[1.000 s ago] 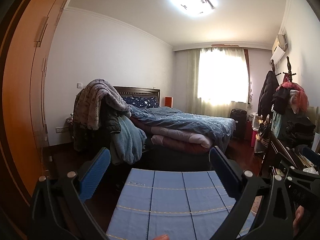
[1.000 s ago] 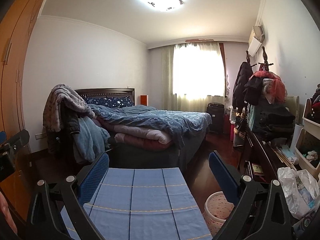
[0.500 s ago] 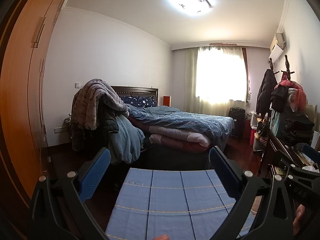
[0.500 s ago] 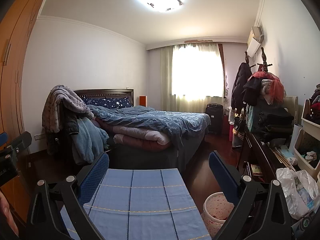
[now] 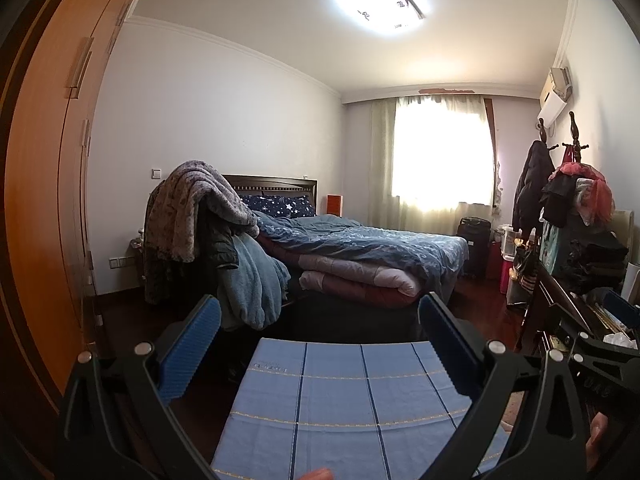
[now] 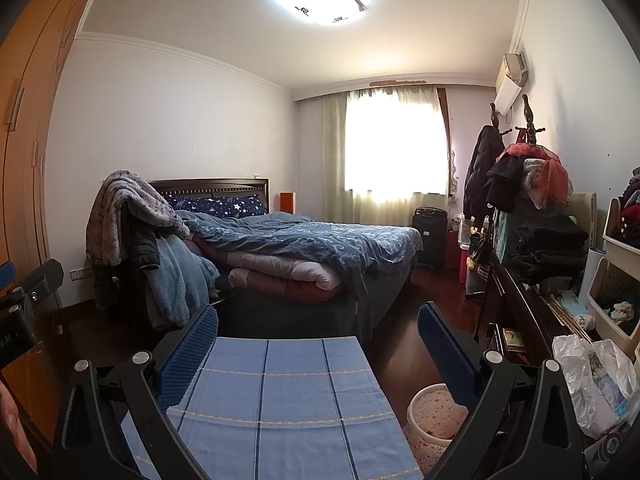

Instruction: Collect trash

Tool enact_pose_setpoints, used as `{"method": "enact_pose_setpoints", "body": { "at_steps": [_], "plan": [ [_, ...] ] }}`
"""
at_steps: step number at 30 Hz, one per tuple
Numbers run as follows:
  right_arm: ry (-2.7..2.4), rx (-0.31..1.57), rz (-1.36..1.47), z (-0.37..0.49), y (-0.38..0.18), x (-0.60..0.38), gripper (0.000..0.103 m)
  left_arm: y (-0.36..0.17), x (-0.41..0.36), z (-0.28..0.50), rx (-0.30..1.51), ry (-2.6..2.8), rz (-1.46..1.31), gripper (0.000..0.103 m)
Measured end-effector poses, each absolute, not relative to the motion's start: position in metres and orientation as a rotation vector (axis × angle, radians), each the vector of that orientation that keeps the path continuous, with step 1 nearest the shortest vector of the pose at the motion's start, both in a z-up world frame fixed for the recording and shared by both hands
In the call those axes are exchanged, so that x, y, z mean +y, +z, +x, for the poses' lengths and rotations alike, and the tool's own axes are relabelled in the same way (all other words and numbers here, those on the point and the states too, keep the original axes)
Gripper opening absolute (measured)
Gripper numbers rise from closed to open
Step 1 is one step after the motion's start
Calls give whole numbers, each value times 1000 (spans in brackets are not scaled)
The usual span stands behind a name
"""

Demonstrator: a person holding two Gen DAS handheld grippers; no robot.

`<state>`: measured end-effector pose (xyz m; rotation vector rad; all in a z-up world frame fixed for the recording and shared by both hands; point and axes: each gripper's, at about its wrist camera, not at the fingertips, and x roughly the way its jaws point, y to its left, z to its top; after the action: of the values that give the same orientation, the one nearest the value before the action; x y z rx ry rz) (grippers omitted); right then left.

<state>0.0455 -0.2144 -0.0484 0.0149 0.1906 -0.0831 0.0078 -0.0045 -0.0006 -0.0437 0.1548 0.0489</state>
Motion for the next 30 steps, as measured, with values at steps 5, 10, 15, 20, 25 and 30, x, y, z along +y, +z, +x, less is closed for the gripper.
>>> {"method": "enact_pose_setpoints", "body": {
  "at_steps": [5, 10, 15, 20, 25, 30],
  "plan": [
    [-83, 190, 15, 45, -49, -215, 100, -1, -5, 10, 166, 27, -42, 100],
    [-83, 192, 15, 45, -49, -215, 100, -2, -4, 12, 172, 18, -41, 100],
    [-85, 191, 16, 44, -49, -215, 100, -3, -1, 9, 170, 15, -53, 100],
    [-88, 188, 19, 42, -49, -216, 100, -3, -1, 8, 167, 12, -52, 100],
    [-88, 188, 18, 42, -49, -217, 100, -3, -2, 7, 163, 10, -44, 100],
    [-87, 188, 19, 42, -49, -217, 100, -4, -2, 5, 163, 4, -47, 100]
  ]
}}
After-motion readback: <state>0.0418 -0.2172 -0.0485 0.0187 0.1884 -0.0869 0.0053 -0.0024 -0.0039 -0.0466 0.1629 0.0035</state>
